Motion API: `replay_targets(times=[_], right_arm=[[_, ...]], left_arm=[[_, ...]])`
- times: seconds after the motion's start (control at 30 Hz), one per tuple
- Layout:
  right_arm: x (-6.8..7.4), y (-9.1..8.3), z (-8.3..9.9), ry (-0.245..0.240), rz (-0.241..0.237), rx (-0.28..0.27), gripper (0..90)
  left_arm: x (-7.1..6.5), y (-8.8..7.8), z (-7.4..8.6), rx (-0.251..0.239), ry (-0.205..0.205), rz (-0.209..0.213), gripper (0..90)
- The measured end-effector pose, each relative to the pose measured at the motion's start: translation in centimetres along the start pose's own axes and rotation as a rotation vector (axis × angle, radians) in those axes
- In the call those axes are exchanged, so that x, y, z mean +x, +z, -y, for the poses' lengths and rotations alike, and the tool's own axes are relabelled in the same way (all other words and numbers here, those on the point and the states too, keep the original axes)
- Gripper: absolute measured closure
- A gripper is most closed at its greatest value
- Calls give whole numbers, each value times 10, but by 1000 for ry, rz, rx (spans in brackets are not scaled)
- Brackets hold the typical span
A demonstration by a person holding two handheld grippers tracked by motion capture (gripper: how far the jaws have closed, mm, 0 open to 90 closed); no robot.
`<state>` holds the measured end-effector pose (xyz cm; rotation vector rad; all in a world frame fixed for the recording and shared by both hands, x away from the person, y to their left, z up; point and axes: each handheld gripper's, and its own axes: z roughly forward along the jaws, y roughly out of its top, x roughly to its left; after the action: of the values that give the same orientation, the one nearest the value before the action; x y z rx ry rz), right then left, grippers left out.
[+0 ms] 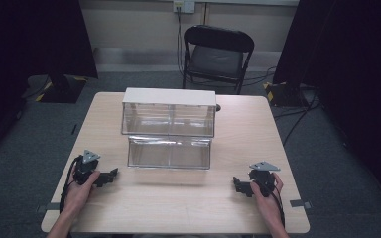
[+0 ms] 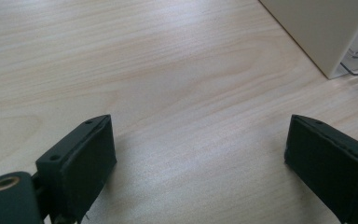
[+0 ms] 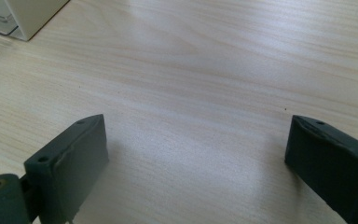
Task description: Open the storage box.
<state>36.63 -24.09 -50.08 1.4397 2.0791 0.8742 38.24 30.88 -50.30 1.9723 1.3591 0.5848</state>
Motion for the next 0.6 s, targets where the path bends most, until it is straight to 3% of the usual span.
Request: replay_targets(times=[0.4,0.53,0.6], right_arm=[[0,0,-1,1,0,3,54],[3,-1,-3,-5,-5,-7,154],[6,-2,-4,-11,-7,-8,146]], left_arm=[[0,0,0,0,0,-2,81],[0,0,0,0,0,0,81],[0,0,0,0,0,0,81]])
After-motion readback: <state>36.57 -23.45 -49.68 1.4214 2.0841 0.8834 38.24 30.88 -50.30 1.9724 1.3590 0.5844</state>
